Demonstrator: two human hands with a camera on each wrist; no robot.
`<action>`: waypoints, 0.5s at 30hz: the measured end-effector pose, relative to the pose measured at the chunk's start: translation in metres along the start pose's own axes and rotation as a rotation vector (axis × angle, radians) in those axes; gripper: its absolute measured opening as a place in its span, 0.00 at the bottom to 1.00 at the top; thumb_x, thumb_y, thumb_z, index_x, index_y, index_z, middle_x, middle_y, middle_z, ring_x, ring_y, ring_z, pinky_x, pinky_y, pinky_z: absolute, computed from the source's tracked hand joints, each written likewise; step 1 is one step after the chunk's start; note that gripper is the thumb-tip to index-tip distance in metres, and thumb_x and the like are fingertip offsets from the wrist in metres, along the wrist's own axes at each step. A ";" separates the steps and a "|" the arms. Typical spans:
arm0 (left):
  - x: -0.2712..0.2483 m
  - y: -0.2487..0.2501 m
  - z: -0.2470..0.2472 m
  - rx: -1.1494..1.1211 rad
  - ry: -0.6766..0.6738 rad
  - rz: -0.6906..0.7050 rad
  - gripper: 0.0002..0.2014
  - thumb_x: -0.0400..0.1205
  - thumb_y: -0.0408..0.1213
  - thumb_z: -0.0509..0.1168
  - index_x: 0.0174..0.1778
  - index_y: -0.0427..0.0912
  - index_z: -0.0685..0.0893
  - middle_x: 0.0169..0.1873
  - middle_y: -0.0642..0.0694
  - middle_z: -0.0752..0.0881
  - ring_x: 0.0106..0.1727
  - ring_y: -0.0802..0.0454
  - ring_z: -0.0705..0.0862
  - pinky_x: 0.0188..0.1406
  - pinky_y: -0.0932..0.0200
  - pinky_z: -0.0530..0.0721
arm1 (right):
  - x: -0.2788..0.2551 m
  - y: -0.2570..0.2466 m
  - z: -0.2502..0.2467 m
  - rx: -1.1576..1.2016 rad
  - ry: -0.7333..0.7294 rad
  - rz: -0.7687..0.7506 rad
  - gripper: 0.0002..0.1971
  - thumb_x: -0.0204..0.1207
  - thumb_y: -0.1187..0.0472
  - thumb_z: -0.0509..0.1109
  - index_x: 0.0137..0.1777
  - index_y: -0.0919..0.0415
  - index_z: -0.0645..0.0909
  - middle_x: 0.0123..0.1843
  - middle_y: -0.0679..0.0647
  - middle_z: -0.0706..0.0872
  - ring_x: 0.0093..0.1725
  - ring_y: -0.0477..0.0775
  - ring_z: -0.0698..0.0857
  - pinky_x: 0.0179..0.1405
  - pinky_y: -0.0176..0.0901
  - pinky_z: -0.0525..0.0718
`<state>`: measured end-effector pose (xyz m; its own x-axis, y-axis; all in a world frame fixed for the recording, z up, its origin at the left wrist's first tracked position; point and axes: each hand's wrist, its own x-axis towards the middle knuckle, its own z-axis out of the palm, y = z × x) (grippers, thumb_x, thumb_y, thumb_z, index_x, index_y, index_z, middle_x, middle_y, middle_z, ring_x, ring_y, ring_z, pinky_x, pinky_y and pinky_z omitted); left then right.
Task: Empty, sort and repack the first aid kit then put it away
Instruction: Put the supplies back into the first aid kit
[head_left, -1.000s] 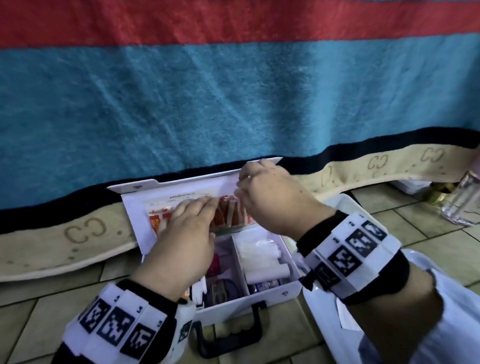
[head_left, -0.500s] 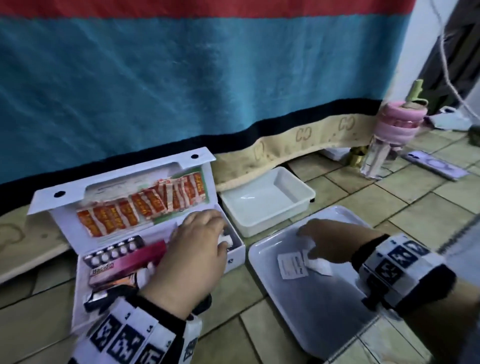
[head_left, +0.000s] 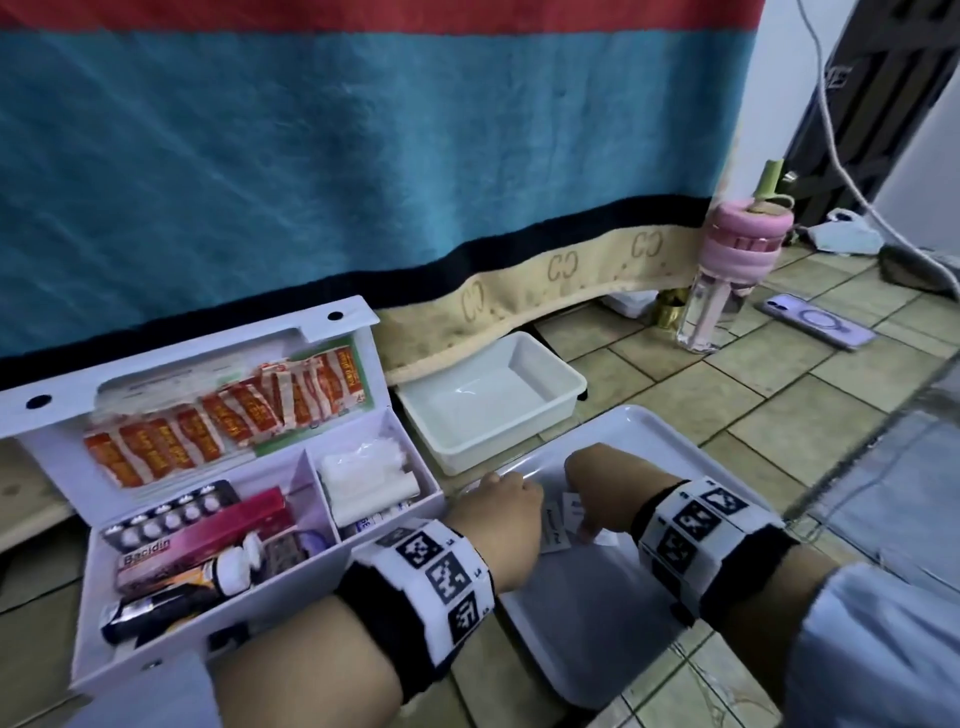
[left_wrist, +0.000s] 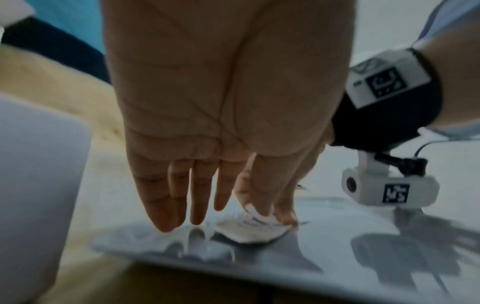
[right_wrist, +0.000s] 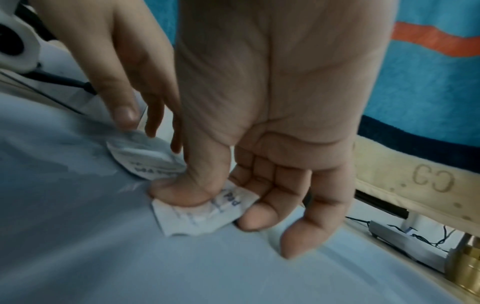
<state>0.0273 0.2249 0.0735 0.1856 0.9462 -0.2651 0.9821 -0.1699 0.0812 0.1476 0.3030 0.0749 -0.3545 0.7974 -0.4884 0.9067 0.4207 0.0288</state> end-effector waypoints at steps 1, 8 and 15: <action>0.004 0.003 0.002 0.003 0.001 -0.008 0.17 0.82 0.31 0.57 0.67 0.39 0.71 0.67 0.40 0.71 0.70 0.40 0.70 0.67 0.45 0.74 | 0.000 0.000 -0.001 0.001 -0.006 0.000 0.17 0.61 0.57 0.83 0.48 0.61 0.85 0.44 0.55 0.88 0.49 0.57 0.86 0.47 0.44 0.80; 0.018 0.015 0.003 -0.077 0.000 -0.100 0.19 0.82 0.31 0.55 0.71 0.38 0.69 0.70 0.38 0.70 0.72 0.40 0.69 0.68 0.42 0.74 | 0.006 -0.003 -0.001 -0.038 0.000 0.054 0.16 0.60 0.63 0.80 0.23 0.53 0.73 0.23 0.47 0.77 0.26 0.47 0.76 0.36 0.41 0.77; 0.001 0.009 -0.012 -0.112 0.002 -0.106 0.18 0.80 0.28 0.61 0.67 0.36 0.74 0.66 0.37 0.74 0.68 0.38 0.76 0.64 0.46 0.77 | 0.012 0.004 -0.001 0.013 -0.001 0.023 0.08 0.56 0.67 0.75 0.23 0.55 0.80 0.27 0.47 0.85 0.29 0.47 0.83 0.32 0.36 0.78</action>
<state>0.0359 0.2277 0.0855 0.0804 0.9579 -0.2756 0.9866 -0.0370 0.1591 0.1462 0.3146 0.0697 -0.3328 0.8065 -0.4886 0.9176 0.3964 0.0293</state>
